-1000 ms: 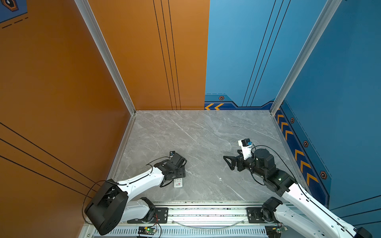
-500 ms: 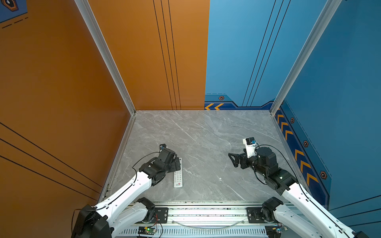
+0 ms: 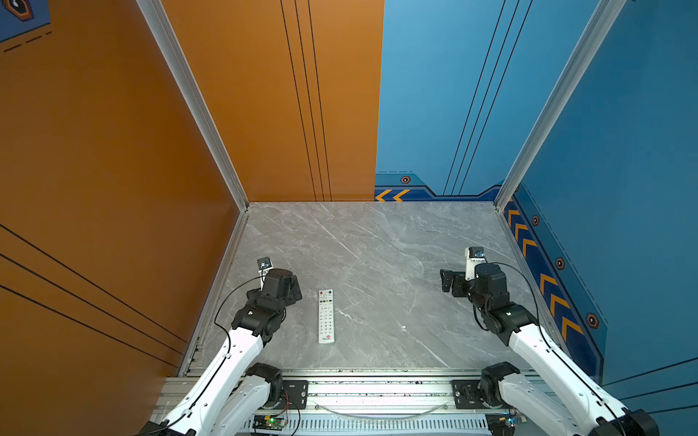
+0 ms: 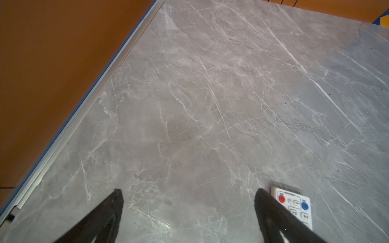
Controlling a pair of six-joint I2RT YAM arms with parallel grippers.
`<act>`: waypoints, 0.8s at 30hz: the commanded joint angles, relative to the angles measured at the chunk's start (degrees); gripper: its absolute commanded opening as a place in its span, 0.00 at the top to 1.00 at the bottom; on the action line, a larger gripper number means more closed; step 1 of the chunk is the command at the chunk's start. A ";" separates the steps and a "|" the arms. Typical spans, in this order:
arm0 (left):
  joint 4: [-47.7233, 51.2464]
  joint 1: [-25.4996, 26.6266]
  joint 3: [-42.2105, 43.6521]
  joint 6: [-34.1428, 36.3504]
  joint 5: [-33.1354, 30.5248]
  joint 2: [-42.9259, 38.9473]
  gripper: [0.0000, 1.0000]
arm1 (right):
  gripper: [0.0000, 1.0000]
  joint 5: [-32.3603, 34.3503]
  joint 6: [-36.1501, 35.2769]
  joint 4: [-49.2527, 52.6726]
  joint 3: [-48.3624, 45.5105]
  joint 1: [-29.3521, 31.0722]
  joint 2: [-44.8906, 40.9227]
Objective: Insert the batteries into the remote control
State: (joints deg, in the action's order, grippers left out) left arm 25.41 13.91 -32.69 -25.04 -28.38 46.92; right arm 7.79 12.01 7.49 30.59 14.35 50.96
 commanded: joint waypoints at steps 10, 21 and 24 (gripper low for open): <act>-15.08 -1.69 3.46 16.85 -2.77 4.16 0.02 | 0.00 14.78 0.87 -15.15 -6.54 -3.07 2.03; -40.72 -2.66 10.59 26.34 -0.36 13.68 0.02 | 0.00 8.02 -11.54 -44.25 -18.63 -3.89 7.75; -46.63 -2.84 10.37 26.00 -1.09 20.04 0.02 | 0.00 7.30 -12.84 -47.53 -17.06 -3.98 14.98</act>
State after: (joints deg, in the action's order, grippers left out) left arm -11.00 11.62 -22.81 -0.91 -29.54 63.53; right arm 16.36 2.42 -31.88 11.97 10.70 62.02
